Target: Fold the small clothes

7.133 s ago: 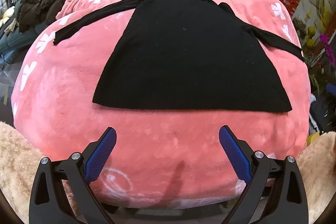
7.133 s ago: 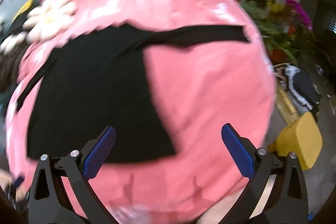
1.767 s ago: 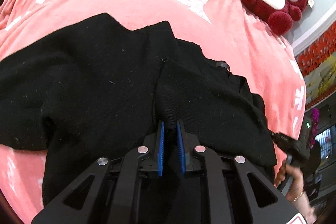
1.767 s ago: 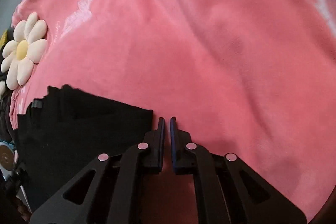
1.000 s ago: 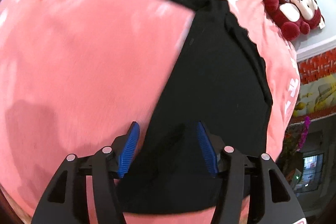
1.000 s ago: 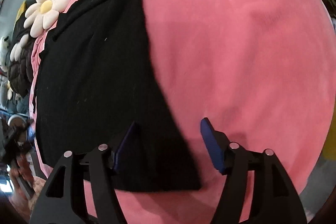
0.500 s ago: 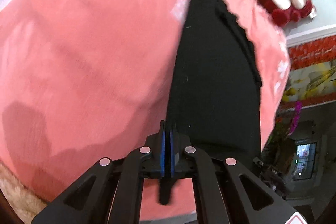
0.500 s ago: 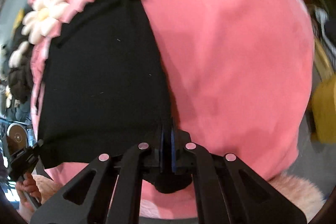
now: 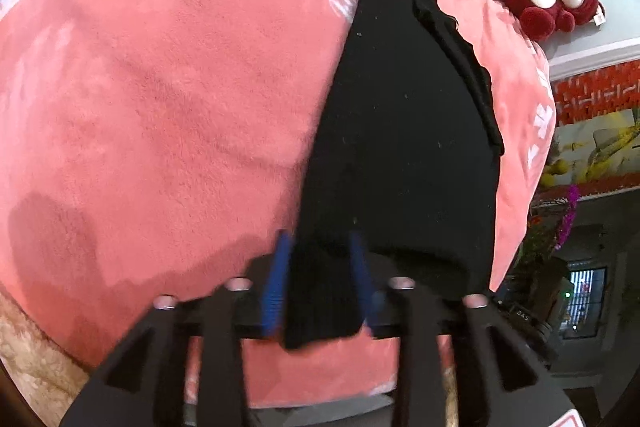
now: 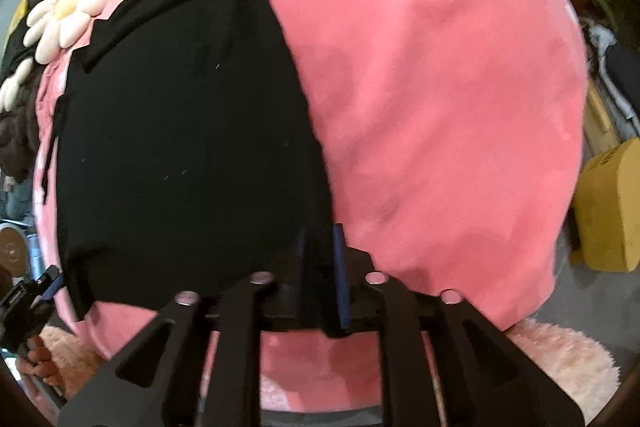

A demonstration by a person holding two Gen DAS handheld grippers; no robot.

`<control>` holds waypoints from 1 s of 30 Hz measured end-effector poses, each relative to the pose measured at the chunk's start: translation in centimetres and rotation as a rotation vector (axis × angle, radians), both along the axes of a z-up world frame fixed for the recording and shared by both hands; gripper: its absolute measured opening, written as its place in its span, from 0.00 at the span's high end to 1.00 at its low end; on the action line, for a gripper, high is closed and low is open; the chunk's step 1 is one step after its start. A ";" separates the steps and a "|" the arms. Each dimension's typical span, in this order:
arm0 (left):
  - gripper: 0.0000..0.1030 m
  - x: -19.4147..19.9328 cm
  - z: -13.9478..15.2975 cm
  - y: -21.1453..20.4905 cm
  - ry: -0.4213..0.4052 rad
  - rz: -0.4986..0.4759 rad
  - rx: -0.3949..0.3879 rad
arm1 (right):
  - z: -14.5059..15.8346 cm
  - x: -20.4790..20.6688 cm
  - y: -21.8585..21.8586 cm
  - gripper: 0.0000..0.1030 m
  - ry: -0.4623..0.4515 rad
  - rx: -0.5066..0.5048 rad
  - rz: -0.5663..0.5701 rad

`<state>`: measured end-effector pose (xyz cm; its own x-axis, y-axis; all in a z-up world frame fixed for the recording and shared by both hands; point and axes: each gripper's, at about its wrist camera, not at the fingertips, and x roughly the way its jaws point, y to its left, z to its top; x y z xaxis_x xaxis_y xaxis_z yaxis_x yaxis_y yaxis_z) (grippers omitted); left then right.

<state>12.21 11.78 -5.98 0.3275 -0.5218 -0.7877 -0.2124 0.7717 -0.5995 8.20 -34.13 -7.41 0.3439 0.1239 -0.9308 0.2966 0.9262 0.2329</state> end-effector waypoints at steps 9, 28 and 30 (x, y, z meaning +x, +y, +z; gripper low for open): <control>0.99 -0.7 -0.9 -1.9 0.047 -0.083 -0.207 | 2.0 1.7 1.7 0.96 -0.032 0.130 0.074; 0.73 2.5 4.9 1.4 -0.048 -0.041 0.185 | 7.5 13.4 3.1 0.95 -0.235 -0.092 0.160; 0.69 3.6 5.4 0.5 -0.080 -0.030 0.192 | 6.9 16.1 4.3 0.95 -0.244 -0.091 0.176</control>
<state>15.78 12.28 -0.53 0.3793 -0.3749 -0.8459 -0.1453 0.8788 -0.4546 24.32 -29.80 -0.54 0.5395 0.1212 -0.8332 0.0754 0.9786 0.1912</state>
